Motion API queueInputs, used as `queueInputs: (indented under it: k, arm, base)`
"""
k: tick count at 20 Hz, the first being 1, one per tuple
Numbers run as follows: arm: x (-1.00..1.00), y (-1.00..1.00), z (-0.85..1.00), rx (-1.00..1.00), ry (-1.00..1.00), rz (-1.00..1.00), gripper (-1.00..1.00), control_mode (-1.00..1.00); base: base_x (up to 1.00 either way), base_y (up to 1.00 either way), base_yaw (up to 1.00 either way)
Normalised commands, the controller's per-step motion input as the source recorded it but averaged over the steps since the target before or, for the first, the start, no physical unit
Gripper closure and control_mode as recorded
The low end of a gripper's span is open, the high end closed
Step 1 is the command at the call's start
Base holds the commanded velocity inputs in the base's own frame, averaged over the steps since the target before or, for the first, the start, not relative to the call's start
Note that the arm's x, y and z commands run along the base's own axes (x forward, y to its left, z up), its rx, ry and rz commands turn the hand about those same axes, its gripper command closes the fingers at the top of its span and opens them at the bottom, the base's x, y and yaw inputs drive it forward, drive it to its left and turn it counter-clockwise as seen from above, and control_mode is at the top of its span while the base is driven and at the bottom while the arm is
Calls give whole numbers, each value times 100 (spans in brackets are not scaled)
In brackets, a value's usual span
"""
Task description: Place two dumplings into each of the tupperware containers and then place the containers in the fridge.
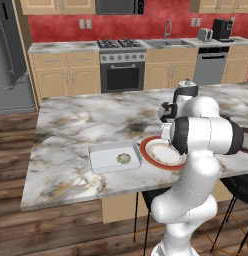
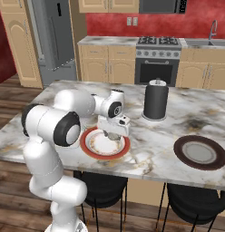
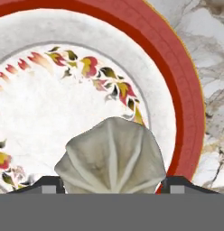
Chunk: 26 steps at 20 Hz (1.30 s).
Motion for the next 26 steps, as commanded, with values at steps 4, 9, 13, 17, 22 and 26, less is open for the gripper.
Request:
queueInputs:
  k: [4, 9, 13, 17, 22, 26]
  arm:
    - [-40, 76, 82, 0, 0, 0, 100, -100]
    - [-38, 93, 55, -1, 0, 0, 100, -100]
    - [-27, 100, 31, -1, -1, 0, 100, -100]
    - [0, 100, 14, 0, -3, 0, 100, -100]
    - [10, 100, 4, 0, 0, 0, 100, -100]
    - [17, 99, 0, 0, 0, 0, 100, -100]
  base:
    - [0, 0, 0]
    - [0, 0, 0]
    - [0, 0, 0]
    - [0, 0, 0]
    - [0, 0, 0]
    - [0, 0, 0]
